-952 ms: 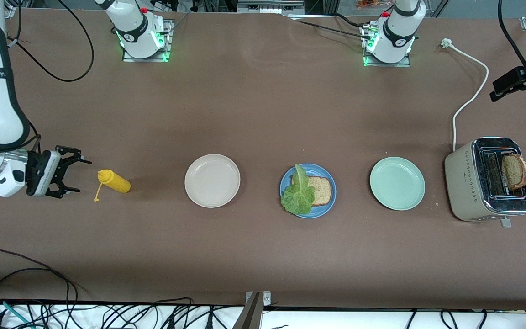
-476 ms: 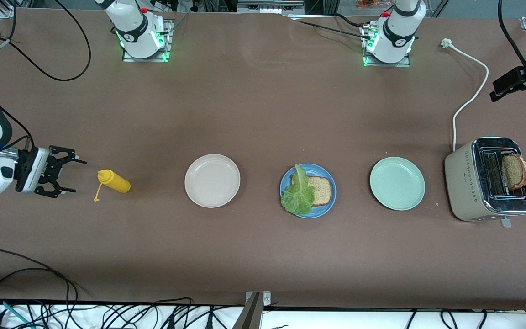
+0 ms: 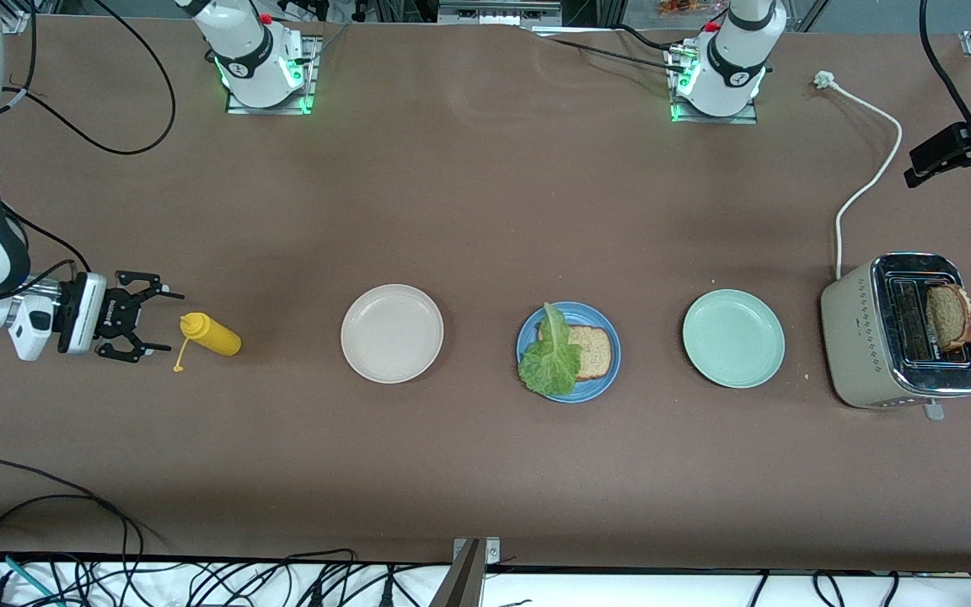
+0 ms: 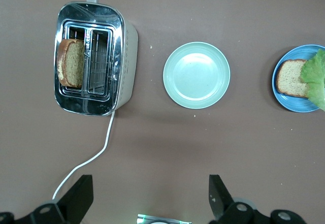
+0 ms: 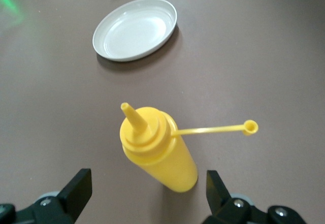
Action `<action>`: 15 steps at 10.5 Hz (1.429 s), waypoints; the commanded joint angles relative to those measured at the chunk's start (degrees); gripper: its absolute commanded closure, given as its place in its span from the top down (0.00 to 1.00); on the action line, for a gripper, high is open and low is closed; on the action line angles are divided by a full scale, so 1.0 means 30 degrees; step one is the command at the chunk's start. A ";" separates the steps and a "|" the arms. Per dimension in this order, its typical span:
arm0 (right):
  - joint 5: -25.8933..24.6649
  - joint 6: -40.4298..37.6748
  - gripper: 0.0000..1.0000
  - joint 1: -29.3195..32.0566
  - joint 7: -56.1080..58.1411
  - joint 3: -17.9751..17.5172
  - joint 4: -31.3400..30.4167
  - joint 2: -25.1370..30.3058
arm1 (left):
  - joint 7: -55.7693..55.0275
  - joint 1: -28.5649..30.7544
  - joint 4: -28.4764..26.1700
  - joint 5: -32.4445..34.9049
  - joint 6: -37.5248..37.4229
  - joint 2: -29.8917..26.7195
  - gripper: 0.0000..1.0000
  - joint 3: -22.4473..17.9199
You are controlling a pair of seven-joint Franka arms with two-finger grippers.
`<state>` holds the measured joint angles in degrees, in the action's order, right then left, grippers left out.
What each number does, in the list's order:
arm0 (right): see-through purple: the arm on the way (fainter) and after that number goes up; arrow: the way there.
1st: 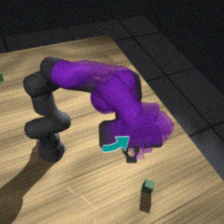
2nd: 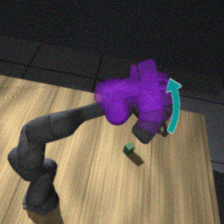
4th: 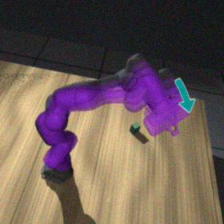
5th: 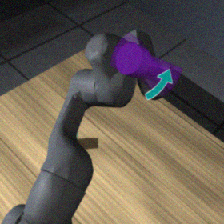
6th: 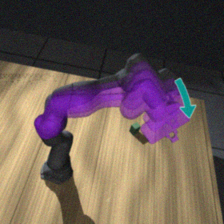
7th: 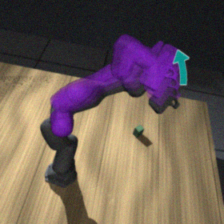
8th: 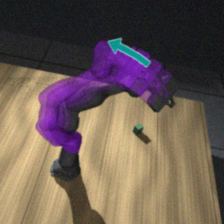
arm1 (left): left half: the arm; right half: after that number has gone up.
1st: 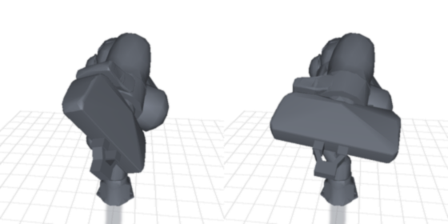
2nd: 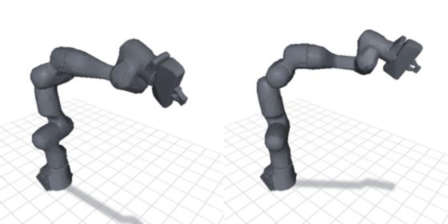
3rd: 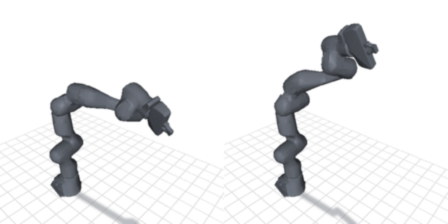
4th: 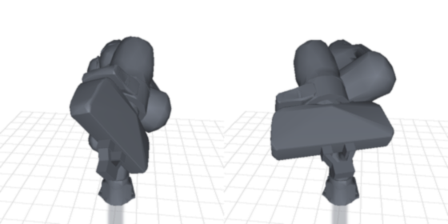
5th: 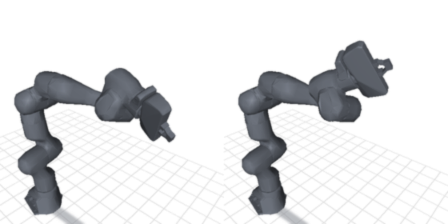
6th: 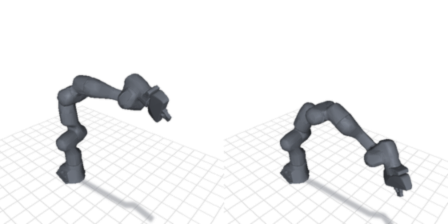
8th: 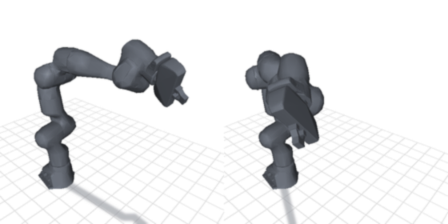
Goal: Make sandwich in blue plate with both arms
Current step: 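Close the right gripper around the yellow mustard bottle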
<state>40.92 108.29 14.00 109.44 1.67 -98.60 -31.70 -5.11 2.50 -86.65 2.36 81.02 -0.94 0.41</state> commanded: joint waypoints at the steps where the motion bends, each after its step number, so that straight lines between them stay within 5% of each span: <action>1: 0.1330 -0.0795 1.00 0.0777 0.2011 -0.0118 -0.0093 -0.0214 | -0.0084 -0.0043 0.0582 0.0677 -0.0405 0.0253 1.00 0.0070; 15: 0.5254 -0.2113 1.00 0.1309 0.5942 -0.0556 0.0842 -0.3904 | -0.0084 -0.0043 0.0582 0.0677 -0.0405 0.0254 1.00 0.0041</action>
<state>54.53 103.09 17.30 125.80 1.08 -98.39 -40.85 -5.11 2.50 -86.65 2.36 81.02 -0.90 0.40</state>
